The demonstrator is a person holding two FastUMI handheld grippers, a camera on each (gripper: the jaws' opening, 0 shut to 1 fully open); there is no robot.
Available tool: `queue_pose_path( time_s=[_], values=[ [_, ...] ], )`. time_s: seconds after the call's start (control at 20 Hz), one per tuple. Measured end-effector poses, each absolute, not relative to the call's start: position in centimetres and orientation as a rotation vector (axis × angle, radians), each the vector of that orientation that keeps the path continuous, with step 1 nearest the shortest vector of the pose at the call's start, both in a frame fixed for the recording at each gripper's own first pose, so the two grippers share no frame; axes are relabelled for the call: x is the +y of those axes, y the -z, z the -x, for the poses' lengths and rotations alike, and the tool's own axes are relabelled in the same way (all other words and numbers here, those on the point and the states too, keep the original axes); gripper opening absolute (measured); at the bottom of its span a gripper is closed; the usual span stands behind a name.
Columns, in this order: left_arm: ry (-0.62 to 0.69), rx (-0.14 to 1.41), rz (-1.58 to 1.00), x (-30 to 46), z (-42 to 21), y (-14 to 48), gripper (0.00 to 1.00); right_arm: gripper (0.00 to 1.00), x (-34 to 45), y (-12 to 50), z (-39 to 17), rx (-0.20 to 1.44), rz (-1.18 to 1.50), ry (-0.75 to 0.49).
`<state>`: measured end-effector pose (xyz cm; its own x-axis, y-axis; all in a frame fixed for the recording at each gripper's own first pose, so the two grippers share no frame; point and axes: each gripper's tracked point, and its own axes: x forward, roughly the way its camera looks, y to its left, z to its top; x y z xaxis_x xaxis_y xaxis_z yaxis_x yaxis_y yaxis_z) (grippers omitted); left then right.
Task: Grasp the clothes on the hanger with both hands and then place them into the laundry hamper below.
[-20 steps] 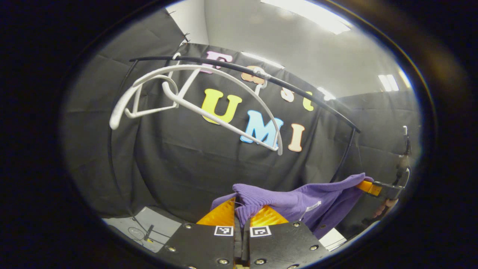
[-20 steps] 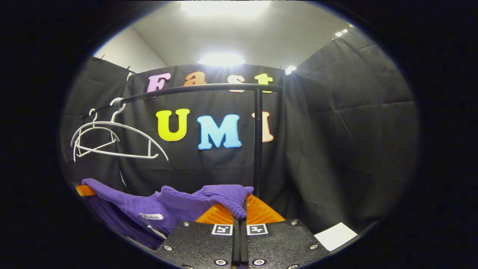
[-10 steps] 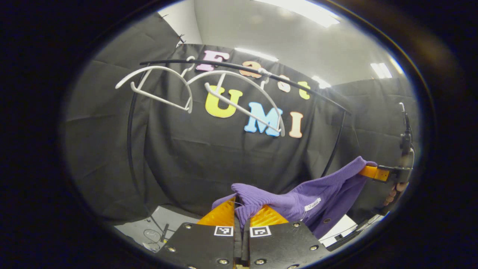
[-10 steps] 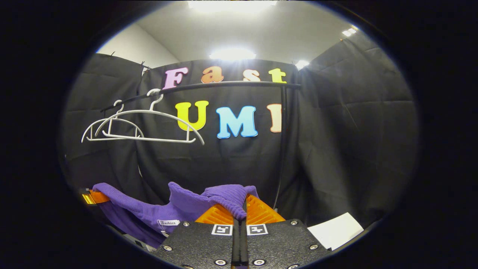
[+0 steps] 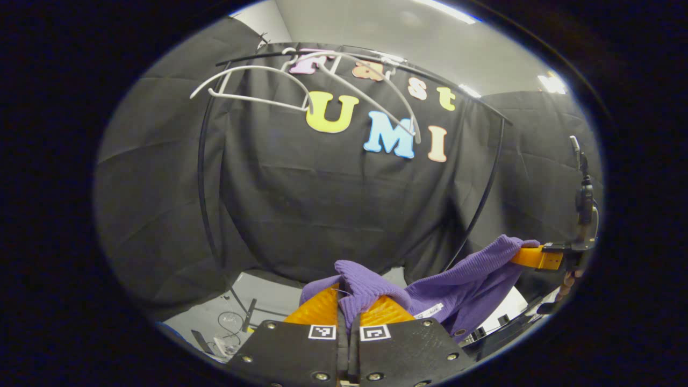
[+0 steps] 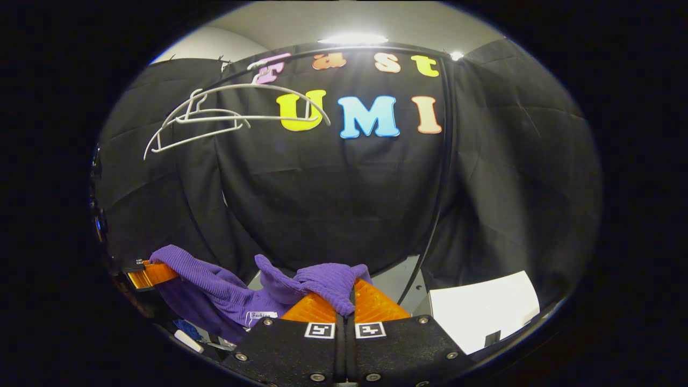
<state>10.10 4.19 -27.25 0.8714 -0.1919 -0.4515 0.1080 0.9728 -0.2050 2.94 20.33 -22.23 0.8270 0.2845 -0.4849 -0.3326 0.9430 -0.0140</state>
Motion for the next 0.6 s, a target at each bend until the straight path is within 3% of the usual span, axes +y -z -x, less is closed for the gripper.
queue_pose_path(
  time_s=[0.05, 0.35, 0.4, 0.6],
  values=[
    [0.165, 0.516, 0.185, 3.5, -10.2, 28.8, 0.01, 0.00, 20.9, 23.2, -3.0, 0.525, 0.096, -0.327],
    [0.186, 0.650, 0.182, 1.9, -9.5, 36.5, 0.01, 0.00, 19.6, 29.9, -1.3, 0.676, 0.100, -0.307],
    [0.194, 0.668, 0.175, 1.9, -9.8, 37.6, 0.06, 0.00, 19.6, 31.1, -1.3, 0.698, 0.092, -0.304],
    [0.224, 0.732, 0.137, 0.2, -9.9, 42.4, 0.01, 0.00, 19.8, 35.9, -1.0, 0.781, 0.057, -0.283]
  ],
)
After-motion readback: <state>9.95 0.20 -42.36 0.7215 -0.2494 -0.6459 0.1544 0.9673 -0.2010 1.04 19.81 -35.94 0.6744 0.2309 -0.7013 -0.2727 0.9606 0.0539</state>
